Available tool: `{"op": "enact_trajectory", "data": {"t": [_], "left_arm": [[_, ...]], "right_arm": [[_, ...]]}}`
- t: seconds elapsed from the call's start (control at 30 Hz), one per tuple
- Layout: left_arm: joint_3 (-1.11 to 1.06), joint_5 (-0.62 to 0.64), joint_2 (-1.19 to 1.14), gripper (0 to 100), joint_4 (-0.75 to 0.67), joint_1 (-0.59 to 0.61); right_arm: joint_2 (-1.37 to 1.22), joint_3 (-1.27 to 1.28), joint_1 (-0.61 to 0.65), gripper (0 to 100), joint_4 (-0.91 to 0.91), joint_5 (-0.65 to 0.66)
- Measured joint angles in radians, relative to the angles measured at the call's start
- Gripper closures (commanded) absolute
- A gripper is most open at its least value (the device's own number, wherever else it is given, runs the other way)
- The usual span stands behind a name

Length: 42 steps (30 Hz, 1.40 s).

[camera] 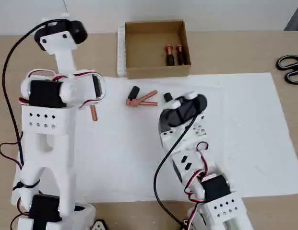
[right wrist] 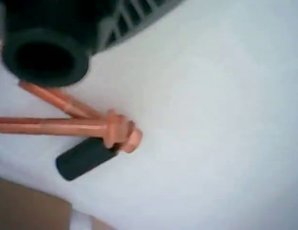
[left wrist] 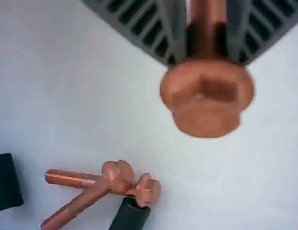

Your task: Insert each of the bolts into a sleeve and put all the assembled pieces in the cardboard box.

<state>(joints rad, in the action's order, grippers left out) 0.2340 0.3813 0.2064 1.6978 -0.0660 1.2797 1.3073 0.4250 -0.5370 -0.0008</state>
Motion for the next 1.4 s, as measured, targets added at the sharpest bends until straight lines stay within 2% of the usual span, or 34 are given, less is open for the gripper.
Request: {"op": "enact_trajectory", "data": {"t": [0.17,0.4,0.6,0.7,0.87,1.03,1.17,1.3,1.4], "left_arm": [[0.000,0.000,0.009,99,-0.064,-0.110],[0.000,-0.054,0.213,99,-0.207,-0.232],[-0.077,-0.020,0.287,99,-0.232,-0.236],[-0.153,-0.003,0.287,99,-0.295,-0.239],[-0.219,0.000,0.287,99,-0.431,-0.239],[-0.230,0.003,0.305,99,-0.453,-0.239],[-0.245,-0.057,0.448,99,-0.428,-0.239],[-0.354,-0.106,0.628,99,-0.419,-0.236],[-0.522,-0.109,0.713,99,-0.503,-0.236]], "right_arm": [[0.071,0.147,0.035,99.4,0.166,-0.006],[0.130,0.178,0.032,99.5,0.175,-0.091],[0.163,0.203,0.114,99.5,0.127,-0.098],[0.180,0.210,0.157,99.5,0.104,-0.098],[0.192,0.210,0.169,99.5,0.092,-0.098],[0.192,0.210,0.169,99.5,0.092,-0.098],[0.192,0.221,0.169,99.5,0.091,-0.098],[0.192,0.219,0.169,99.5,0.091,-0.098],[0.192,0.219,0.169,99.5,0.091,-0.098]]}}
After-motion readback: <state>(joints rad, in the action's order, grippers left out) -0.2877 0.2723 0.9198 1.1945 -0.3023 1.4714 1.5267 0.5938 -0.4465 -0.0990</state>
